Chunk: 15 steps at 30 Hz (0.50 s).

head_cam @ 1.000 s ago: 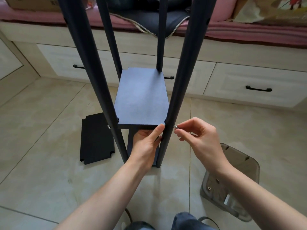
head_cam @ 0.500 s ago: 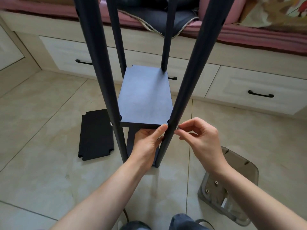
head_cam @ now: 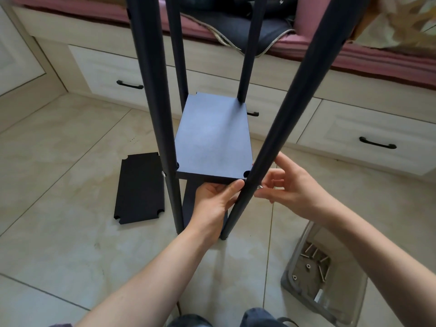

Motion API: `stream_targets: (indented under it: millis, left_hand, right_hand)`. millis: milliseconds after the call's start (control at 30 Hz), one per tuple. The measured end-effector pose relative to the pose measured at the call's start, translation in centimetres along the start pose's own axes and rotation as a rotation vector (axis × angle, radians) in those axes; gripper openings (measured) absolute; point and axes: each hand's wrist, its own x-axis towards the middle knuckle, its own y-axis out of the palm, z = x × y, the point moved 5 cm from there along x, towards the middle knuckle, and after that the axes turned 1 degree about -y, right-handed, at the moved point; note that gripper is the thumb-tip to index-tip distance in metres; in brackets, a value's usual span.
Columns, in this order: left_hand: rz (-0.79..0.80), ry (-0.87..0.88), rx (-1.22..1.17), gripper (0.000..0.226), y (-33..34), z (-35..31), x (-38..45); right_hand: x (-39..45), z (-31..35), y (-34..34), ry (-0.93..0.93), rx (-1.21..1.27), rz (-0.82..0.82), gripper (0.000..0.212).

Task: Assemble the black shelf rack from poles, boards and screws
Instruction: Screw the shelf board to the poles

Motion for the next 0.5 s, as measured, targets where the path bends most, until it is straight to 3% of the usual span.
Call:
stream_targets:
  millis: [500]
  left_hand:
    - [0.020,-0.010,0.002,0.022,-0.4,-0.1,0.4]
  right_hand:
    - [-0.3,1.2,0.3,-0.026,-0.132,0.026,0.052]
